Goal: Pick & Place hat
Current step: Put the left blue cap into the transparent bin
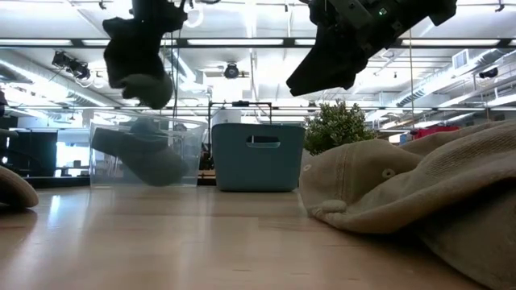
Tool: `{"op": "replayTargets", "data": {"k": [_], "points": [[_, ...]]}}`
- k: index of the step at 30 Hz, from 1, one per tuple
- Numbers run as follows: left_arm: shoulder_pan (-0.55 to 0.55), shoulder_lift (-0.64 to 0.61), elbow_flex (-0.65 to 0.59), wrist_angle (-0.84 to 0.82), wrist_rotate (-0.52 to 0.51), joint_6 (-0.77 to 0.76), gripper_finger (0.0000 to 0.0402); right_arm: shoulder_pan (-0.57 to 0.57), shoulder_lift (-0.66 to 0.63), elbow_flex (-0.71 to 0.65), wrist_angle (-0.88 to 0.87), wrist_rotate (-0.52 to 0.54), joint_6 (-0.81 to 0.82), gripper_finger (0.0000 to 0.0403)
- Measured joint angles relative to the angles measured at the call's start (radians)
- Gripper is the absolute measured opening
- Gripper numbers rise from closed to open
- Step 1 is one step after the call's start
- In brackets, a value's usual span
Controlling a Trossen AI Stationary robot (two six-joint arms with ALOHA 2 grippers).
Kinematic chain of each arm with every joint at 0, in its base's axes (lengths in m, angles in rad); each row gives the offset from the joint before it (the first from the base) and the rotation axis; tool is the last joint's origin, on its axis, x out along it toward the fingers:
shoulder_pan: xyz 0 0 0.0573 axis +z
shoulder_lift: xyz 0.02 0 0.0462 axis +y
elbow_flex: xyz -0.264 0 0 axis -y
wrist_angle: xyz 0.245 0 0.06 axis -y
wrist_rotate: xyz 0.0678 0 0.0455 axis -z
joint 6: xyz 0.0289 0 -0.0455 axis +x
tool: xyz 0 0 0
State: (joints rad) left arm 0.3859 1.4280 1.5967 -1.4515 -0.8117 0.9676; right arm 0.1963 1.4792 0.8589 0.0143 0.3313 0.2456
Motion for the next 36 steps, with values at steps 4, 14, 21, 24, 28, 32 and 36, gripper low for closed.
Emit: {"op": "replayTargets", "data": {"k": [4,14,21,24,28,32,36], "points": [[0.083,-0.004,0.000,0.037,0.216,0.269,0.0009,-0.001,0.000,0.000,0.000,0.000,0.000,0.0164],[0.211,-0.004,0.000,0.119,0.442,0.552,0.0009,-0.001,0.000,0.000,0.014,0.002,0.003,0.0164],[0.307,0.050,-0.002,0.165,0.607,0.636,0.0009,-0.001,0.000,0.000,0.025,0.053,0.003,0.0164],[0.336,0.078,0.000,0.148,0.635,0.755,0.0009,-0.003,0.000,0.000,0.026,0.053,0.003,0.0164],[0.359,0.119,-0.001,0.148,0.643,0.896,0.0017,-0.003,0.000,0.000,0.026,0.053,0.003,0.0164],[0.383,0.163,0.000,0.152,0.702,0.842,0.0024,-0.003,0.000,0.000,0.026,0.053,0.003,0.0164],[0.392,0.203,0.002,0.155,0.739,0.613,0.0023,-0.003,0.000,0.000,0.029,0.053,0.003,0.0164]]}}
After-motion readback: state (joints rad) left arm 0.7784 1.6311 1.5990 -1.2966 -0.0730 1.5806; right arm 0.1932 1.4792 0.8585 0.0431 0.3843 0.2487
